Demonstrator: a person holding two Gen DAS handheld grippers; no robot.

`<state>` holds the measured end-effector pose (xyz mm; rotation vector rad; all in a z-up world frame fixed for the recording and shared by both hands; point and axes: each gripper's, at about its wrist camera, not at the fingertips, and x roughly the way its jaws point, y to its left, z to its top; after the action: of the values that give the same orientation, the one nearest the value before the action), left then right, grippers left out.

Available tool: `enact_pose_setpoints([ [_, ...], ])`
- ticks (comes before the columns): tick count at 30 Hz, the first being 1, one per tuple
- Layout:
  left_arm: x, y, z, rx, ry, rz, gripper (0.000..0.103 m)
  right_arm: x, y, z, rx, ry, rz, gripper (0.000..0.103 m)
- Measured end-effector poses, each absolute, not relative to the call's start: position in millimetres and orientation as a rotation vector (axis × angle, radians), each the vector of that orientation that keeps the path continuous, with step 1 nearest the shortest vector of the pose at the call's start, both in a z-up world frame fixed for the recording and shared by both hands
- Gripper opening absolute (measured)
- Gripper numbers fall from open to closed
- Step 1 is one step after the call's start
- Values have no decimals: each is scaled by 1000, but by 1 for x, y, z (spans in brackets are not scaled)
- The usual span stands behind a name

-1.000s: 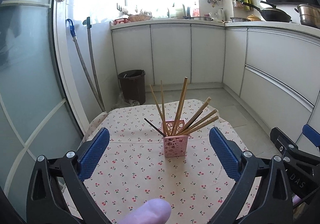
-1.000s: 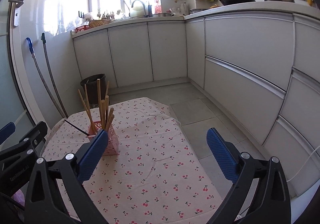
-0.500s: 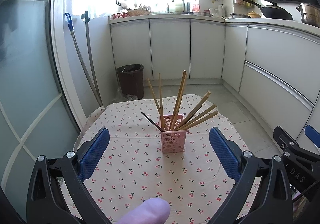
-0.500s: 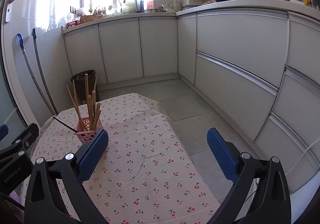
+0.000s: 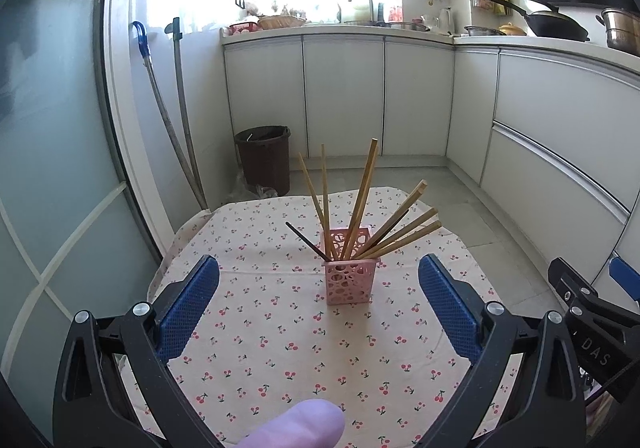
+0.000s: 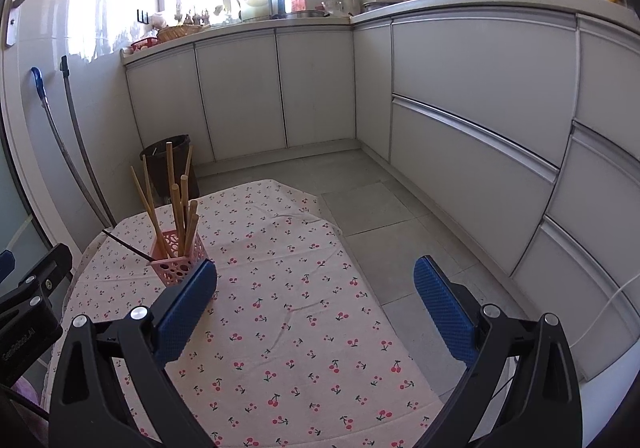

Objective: Organize utensils

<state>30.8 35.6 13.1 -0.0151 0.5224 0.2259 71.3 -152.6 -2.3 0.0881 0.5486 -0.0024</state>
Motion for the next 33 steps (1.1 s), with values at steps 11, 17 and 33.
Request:
enact_pose_setpoints([
  [11, 33, 34, 10, -10, 534, 227, 96, 71, -151, -4, 92, 556, -1, 96],
  [17, 34, 35, 9, -9, 543, 231, 96, 72, -151, -4, 89, 560, 2, 96],
  [33, 35, 36, 7, -18, 556, 234, 96, 74, -150, -7, 91, 570, 2, 96],
])
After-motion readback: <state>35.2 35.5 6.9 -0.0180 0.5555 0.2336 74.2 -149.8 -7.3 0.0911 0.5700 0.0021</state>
